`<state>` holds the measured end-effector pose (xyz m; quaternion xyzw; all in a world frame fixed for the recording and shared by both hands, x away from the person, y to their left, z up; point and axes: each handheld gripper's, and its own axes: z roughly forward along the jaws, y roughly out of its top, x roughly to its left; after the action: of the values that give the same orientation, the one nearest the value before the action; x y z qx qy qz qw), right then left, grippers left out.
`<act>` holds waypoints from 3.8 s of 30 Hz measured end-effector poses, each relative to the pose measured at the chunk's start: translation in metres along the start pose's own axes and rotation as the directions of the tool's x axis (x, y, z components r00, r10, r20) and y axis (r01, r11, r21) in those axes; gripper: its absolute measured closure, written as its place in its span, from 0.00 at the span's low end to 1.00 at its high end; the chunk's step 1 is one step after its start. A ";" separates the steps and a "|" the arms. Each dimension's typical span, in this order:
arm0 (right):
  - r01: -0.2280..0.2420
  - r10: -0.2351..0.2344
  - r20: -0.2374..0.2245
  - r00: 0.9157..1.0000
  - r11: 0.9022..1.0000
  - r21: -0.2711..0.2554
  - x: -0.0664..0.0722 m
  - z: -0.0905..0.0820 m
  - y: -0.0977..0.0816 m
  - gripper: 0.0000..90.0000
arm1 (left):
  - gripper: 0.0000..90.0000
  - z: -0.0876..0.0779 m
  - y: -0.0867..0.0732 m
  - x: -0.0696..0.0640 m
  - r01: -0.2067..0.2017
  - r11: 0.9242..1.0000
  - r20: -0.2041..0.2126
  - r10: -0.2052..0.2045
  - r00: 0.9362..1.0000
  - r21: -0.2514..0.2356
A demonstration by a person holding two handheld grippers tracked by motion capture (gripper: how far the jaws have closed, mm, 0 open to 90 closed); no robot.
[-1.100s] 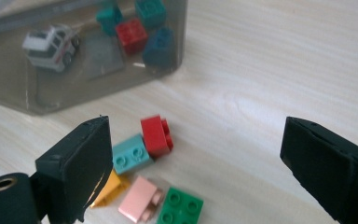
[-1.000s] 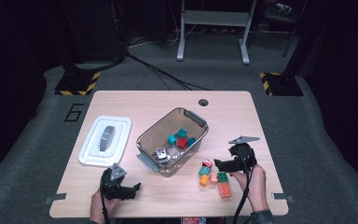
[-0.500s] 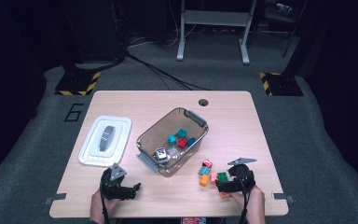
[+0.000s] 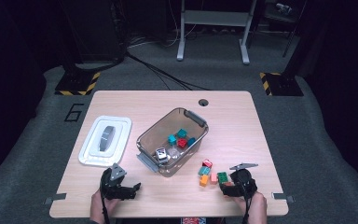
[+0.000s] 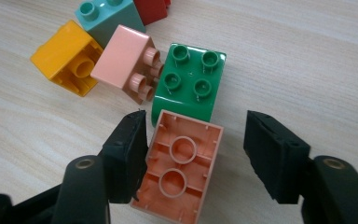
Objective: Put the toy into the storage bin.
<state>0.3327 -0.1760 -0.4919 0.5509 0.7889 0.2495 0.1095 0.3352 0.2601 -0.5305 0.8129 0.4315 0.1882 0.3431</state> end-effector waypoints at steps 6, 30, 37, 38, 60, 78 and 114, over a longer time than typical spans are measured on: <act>-0.008 0.008 0.008 1.000 1.000 0.007 -0.003 -0.002 -0.002 0.53 | 0.06 0.000 0.000 0.000 0.002 1.000 0.001 -0.002 1.000 0.000; -0.037 0.037 0.040 0.999 0.999 -0.005 -0.016 -0.005 0.000 0.65 | 0.06 0.000 0.000 0.000 0.000 1.000 0.000 0.000 1.000 -0.001; -0.047 0.049 0.043 0.998 0.998 -0.048 -0.023 -0.007 0.005 0.65 | 0.06 0.000 0.000 0.000 0.000 1.000 0.001 0.000 1.000 -0.001; -0.039 0.042 0.045 0.998 0.998 -0.056 -0.024 -0.007 0.006 0.65 | 0.06 0.000 0.000 0.000 0.001 1.000 0.000 -0.001 1.000 0.000; 0.029 -0.023 0.046 0.999 0.991 -0.130 -0.026 -0.007 0.058 0.65 | 0.06 0.000 0.000 0.000 0.000 1.000 0.001 0.000 1.000 0.000; 0.078 -0.074 0.031 0.997 0.985 -0.153 -0.017 -0.005 0.095 0.65 | 0.06 0.000 0.000 0.000 0.000 1.000 0.002 0.000 1.000 0.001; 0.134 -0.131 0.029 0.991 0.968 -0.212 -0.006 -0.022 0.152 0.65 | 0.06 0.000 0.000 0.000 0.003 1.000 0.002 -0.003 1.000 0.000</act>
<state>0.4483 -0.1466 -0.3956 0.4839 0.7916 0.3210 0.1903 0.3352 0.2600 -0.5306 0.8125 0.4323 0.1868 0.3438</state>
